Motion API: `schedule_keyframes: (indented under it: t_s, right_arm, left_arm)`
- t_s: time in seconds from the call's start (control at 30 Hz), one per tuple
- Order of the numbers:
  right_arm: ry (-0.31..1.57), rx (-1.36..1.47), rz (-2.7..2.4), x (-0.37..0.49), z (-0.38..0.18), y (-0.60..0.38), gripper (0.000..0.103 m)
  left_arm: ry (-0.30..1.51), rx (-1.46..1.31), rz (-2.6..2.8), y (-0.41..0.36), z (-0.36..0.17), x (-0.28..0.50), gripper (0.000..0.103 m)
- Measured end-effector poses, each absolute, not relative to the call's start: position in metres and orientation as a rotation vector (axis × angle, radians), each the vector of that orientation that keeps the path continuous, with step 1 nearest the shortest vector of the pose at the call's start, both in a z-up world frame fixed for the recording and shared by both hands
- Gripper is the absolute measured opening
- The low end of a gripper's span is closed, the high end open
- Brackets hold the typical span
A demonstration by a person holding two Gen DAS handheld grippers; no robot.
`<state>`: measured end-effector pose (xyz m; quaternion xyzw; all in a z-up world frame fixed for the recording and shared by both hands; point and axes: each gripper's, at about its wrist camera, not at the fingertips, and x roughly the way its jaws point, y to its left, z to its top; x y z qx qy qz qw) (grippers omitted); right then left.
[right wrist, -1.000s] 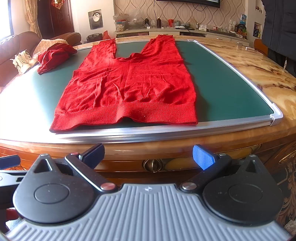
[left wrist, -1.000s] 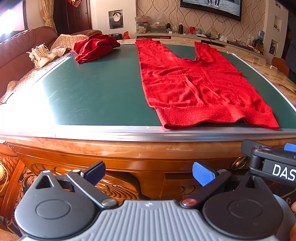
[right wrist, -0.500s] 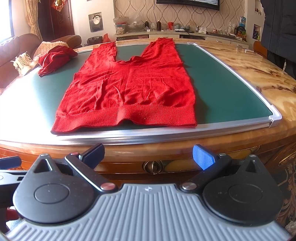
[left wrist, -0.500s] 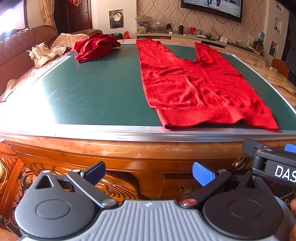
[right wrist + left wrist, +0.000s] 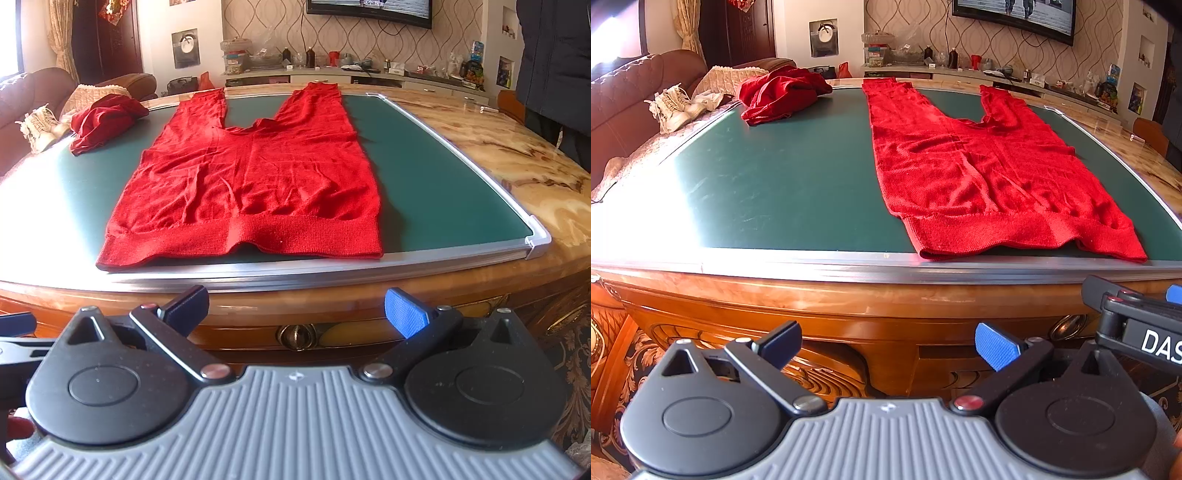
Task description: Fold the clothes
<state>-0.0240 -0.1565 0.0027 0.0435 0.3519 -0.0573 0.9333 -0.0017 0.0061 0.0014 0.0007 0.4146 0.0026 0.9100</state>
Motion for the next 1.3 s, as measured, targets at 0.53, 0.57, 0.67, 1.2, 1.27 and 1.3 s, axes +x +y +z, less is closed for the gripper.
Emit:
schedule_keyframes:
  t_s: [0.53,0.57,0.67,1.2,1.27,1.3]
  right_arm:
    - [0.797,0.058,0.145,0.060,0.079,-0.147,0.103]
    - [0.816,0.063,0.164,0.074,0.084,-0.145,0.103]
    - [0.865,0.116,0.207,0.110,0.093,-0.147,0.103]
    - [0.925,-0.162,0.499,0.293,0.097,-0.060,0.103]
    - [0.990,-0.186,0.536,0.318,0.086,-0.042,0.080]
    - [1.027,-0.198,0.551,0.329,0.079,-0.034,0.075]
  left_arm:
    - [0.866,-0.128,-0.077,0.029,0.038,0.029,0.102]
    - [0.861,-0.137,-0.085,0.030,0.041,0.034,0.101]
    - [0.855,-0.149,-0.109,0.032,0.049,0.049,0.097]
    - [1.024,-0.161,-0.176,0.030,0.025,0.134,0.061]
    - [1.046,-0.163,-0.181,0.026,0.026,0.143,0.061]
    - [1.059,-0.183,-0.186,0.025,0.026,0.148,0.061]
